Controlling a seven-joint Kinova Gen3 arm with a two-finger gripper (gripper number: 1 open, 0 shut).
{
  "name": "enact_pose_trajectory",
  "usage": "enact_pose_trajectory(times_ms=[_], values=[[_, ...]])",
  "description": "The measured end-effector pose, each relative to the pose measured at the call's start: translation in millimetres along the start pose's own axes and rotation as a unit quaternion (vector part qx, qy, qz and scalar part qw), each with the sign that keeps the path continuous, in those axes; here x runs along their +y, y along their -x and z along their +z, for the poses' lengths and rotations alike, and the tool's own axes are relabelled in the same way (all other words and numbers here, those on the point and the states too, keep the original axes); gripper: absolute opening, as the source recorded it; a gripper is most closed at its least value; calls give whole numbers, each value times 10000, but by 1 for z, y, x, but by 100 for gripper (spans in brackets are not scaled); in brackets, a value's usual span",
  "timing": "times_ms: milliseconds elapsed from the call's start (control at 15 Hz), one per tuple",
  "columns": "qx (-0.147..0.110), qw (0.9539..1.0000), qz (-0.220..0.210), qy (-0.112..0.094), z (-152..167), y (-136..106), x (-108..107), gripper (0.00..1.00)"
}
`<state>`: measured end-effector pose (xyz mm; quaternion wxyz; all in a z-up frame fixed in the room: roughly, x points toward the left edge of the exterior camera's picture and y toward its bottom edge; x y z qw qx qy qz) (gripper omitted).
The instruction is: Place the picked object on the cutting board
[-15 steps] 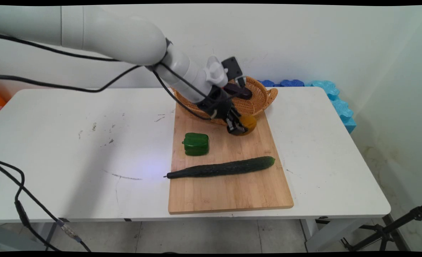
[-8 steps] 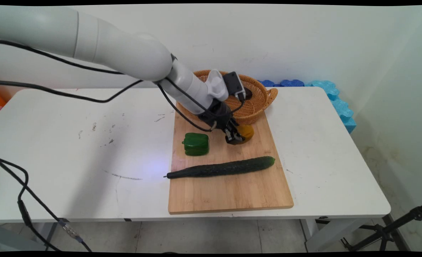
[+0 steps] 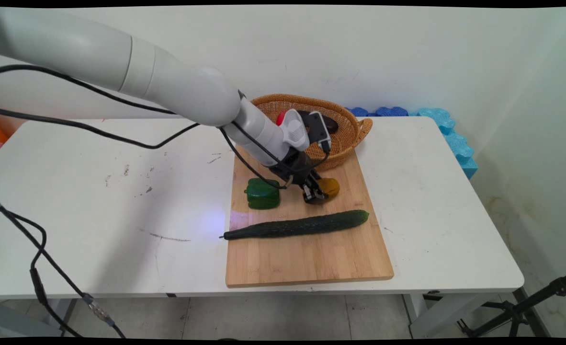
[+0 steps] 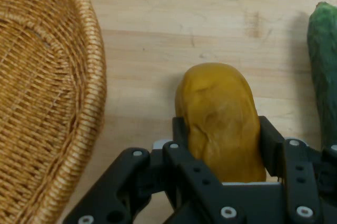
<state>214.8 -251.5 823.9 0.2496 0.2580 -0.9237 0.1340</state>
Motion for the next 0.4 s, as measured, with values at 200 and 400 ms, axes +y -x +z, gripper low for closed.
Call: enact_pose_trajectory(times_ms=[200, 400], values=[[-17, 10000, 28, 13, 6, 3, 1, 100], [-26, 10000, 66, 34, 7, 6, 2, 100]])
